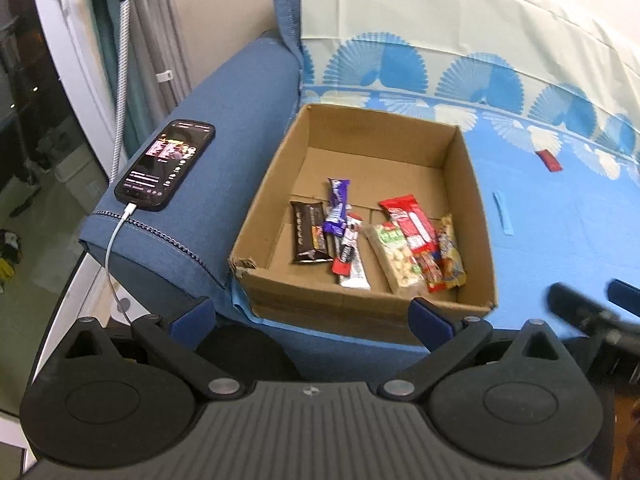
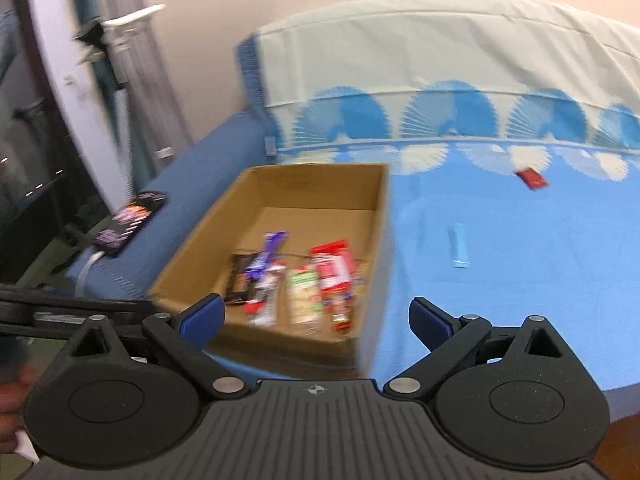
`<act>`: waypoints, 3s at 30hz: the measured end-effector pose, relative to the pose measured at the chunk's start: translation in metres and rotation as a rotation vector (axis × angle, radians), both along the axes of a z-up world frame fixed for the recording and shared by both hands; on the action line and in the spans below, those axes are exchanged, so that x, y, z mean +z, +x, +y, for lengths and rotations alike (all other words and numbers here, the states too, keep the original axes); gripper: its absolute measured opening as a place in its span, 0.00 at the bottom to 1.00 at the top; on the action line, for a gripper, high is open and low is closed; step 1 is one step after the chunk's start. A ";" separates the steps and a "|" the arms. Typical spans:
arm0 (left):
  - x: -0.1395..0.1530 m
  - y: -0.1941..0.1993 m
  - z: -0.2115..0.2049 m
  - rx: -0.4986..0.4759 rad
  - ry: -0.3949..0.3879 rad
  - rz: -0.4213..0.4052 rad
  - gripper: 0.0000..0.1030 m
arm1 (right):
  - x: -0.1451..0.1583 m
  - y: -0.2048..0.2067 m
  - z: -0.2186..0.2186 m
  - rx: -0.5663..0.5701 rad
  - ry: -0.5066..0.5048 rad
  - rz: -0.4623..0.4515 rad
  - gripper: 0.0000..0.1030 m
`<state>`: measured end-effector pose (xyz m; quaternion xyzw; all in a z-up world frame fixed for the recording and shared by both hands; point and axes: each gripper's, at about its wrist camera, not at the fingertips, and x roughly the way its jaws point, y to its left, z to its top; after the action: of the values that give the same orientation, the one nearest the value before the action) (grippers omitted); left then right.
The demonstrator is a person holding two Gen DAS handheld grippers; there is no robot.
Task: Organize snacks
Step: 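Move both tools toward the blue ice pop and red square candy, then grasp the blue ice pop with the left tool while the right tool grasps the red square candy, then carry the ice pop with the left tool while the right tool carries the red candy into the box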
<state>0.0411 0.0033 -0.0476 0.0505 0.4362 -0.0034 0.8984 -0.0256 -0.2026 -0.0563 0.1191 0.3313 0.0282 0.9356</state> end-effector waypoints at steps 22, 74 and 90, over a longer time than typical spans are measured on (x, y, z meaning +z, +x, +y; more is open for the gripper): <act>-0.077 0.210 -0.317 -0.319 -0.017 0.190 1.00 | -0.107 0.171 -0.304 -0.420 -0.132 0.077 0.96; -0.004 0.025 -0.097 -0.247 0.003 0.111 0.10 | -0.026 0.006 -0.100 -0.104 0.038 -0.107 0.44; 0.017 -0.067 0.010 -0.128 -0.059 0.018 0.10 | 0.008 -0.068 0.018 0.109 -0.069 -0.145 0.44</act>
<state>-0.0260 0.0133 -0.0309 0.0516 0.4396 -0.0743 0.8936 -0.0938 -0.1851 -0.0485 0.0663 0.2696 0.0760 0.9577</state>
